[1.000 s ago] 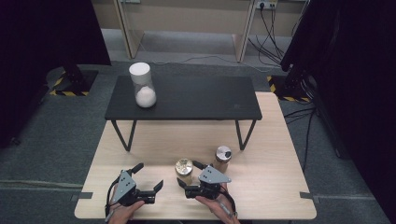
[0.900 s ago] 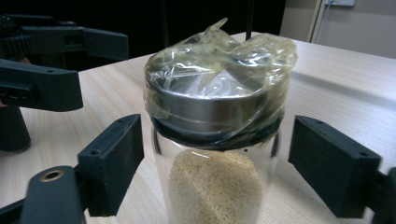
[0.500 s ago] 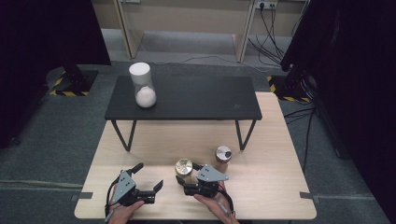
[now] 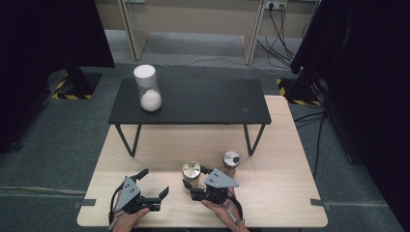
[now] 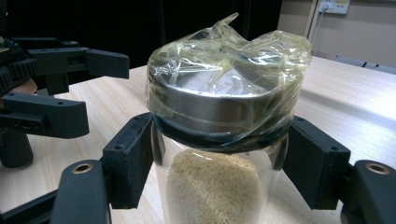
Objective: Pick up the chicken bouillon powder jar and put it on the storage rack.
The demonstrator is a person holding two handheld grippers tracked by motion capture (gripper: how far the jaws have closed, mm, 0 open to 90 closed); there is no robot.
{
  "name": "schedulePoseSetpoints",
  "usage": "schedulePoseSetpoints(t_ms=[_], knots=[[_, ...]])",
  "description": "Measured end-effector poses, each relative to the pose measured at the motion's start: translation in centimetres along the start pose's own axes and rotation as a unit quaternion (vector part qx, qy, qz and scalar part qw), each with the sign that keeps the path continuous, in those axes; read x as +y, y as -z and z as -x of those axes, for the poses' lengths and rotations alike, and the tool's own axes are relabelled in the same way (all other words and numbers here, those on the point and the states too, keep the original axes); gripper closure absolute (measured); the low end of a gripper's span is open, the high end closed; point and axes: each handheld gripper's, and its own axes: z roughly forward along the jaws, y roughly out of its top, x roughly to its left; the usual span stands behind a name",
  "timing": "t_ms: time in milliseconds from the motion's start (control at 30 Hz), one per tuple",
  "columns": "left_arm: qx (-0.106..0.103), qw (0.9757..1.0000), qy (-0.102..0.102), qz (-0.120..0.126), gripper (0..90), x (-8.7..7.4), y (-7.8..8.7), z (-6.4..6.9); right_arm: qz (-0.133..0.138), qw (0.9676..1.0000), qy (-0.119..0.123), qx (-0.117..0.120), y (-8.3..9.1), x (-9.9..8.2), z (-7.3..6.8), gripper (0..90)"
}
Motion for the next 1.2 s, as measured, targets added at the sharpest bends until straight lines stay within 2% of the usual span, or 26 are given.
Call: schedulePoseSetpoints(t_ms=[133,1200], knots=[[0.0,1.0,0.0,0.0,0.6,0.0,0.0,0.0,-0.001,1.0,-0.006,-0.001,0.1,0.4,0.3,30.5],[0.0,1.0,0.0,0.0,0.6,0.0,0.0,0.0,-0.004,1.0,-0.006,-0.001,0.8,3.6,0.3,30.5]])
